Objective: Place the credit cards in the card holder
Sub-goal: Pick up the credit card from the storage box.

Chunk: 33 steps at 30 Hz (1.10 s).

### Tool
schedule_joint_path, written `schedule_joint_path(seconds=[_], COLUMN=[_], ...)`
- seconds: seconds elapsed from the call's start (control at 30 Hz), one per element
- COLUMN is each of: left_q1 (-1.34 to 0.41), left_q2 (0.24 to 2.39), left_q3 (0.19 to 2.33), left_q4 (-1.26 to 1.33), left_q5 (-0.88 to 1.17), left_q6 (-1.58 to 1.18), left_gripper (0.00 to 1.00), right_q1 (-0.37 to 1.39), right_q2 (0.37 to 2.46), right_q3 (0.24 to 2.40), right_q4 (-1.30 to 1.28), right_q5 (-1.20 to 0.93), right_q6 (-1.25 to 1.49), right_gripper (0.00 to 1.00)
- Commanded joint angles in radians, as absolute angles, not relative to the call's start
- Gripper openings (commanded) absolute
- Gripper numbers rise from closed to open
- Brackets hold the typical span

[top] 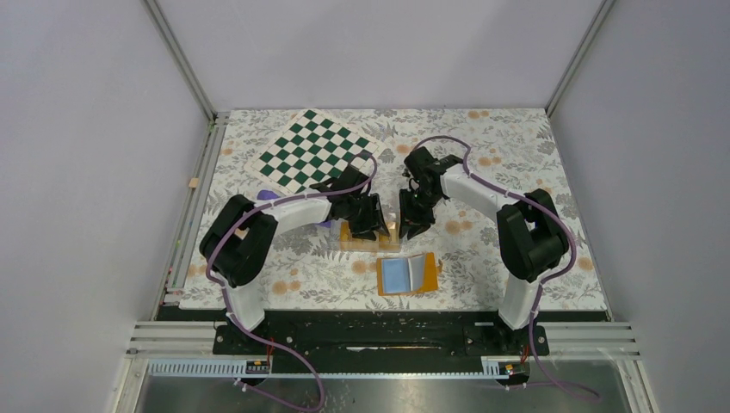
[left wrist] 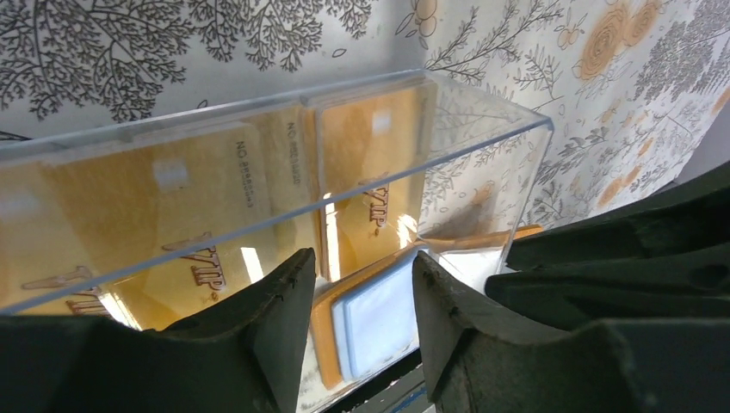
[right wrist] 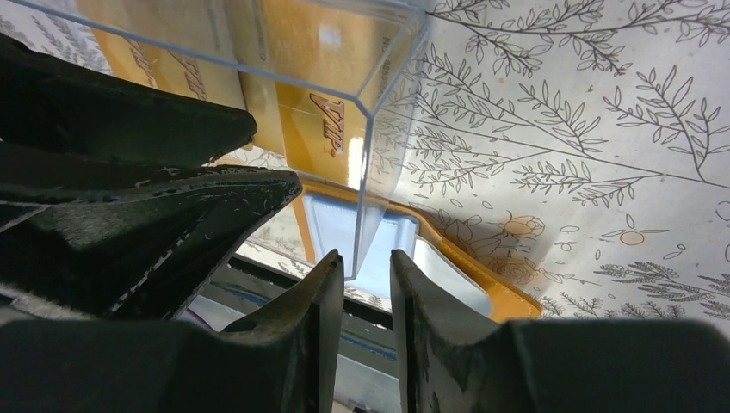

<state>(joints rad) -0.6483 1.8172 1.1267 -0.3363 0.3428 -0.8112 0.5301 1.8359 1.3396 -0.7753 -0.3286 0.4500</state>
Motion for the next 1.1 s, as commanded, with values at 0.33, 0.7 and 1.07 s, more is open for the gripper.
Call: schedule_joint_path(seconds=[0.33, 0.7, 1.07], left_q1=[-0.671, -0.692, -0.708], left_q2=[1.862, 1.872, 1.826], left_q3=[1.134, 1.17, 1.224], left_q4=[-0.286, -0.316, -0.342], left_q5=[0.304, 0.284, 0.262], left_q6=[-0.833, -0.813, -0.786], left_gripper=[0.37, 0.11, 0.03], right_q1=[0.53, 0.53, 0.53], right_q2=[1.857, 1.855, 1.845], right_q3=[1.339, 1.339, 1.34], right_q4=[-0.778, -0.779, -0.78], right_q5=[-0.361, -0.375, -0.382], right_q6=[0.444, 0.445, 0.444], right_gripper=[0.22, 0.17, 0.15])
